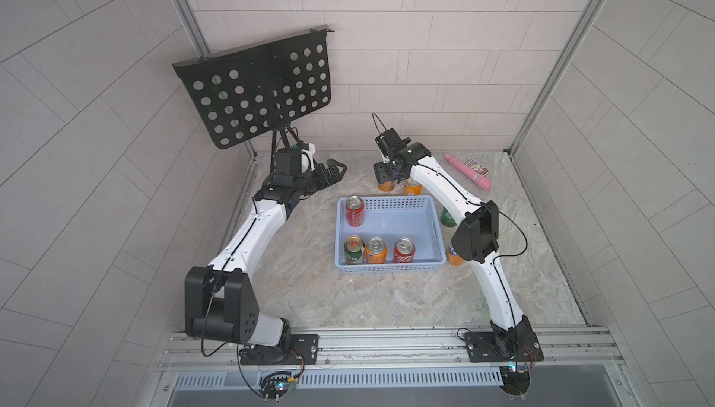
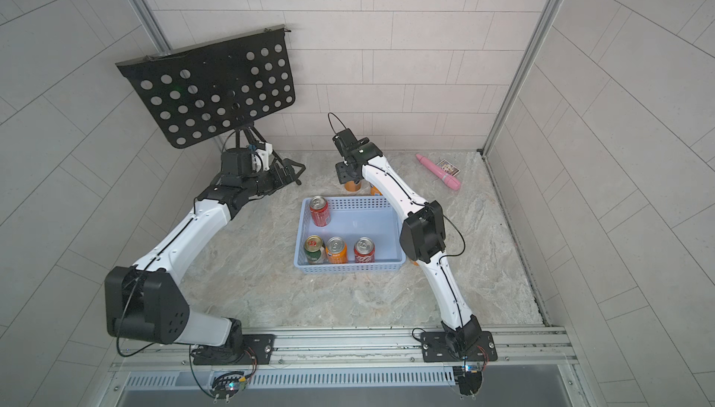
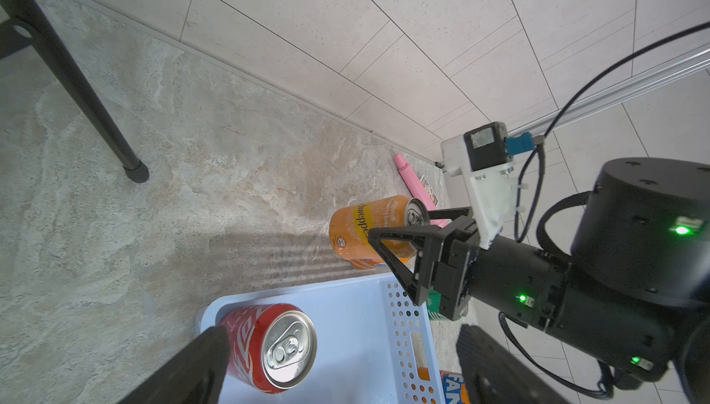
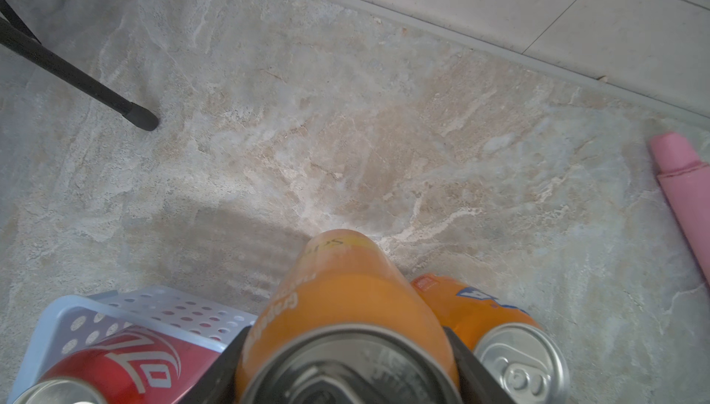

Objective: Take out the drinks from the basket
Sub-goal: Place the drink at the center of the board.

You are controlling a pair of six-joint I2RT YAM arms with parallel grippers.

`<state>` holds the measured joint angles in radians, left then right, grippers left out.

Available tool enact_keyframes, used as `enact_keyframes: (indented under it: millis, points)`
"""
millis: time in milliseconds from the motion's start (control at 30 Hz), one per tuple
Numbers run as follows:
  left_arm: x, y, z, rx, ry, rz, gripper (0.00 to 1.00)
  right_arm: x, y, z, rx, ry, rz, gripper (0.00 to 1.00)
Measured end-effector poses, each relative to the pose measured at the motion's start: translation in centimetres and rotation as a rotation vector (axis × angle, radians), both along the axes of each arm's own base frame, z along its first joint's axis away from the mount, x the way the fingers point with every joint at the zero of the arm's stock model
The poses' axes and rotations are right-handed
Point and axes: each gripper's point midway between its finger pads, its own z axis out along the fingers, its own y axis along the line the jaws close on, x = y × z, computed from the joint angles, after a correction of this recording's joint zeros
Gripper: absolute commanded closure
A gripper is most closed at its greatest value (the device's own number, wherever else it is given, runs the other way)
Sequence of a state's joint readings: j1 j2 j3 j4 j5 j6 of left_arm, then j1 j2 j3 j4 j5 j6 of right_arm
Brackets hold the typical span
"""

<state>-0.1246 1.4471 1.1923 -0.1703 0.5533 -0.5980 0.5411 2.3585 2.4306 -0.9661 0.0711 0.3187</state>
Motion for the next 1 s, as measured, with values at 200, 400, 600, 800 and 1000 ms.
enact_keyframes:
  millis: [200,400,600,800,1000]
  points:
    - [0.0,0.1,0.0,0.003,0.0,0.003,0.0,0.1,0.3,-2.1,-0.002,0.026,-0.006,0.91]
    - [0.0,0.1,-0.1,0.003,0.002,0.004,0.0,-0.4,0.3,-3.9,-0.003,0.062,-0.011,0.91]
    - [0.0,0.1,-0.1,0.002,0.003,0.004,0.0,-0.8,0.3,-5.2,-0.009,0.087,-0.009,0.81]
    - [0.0,0.1,-0.1,0.002,0.003,0.004,0.0,-1.3,0.4,-6.4,-0.019,0.111,-0.001,0.53]
    - [0.0,0.1,-0.2,0.003,0.007,0.004,0.0,-1.3,0.5,-6.6,-0.015,0.112,0.008,0.33]
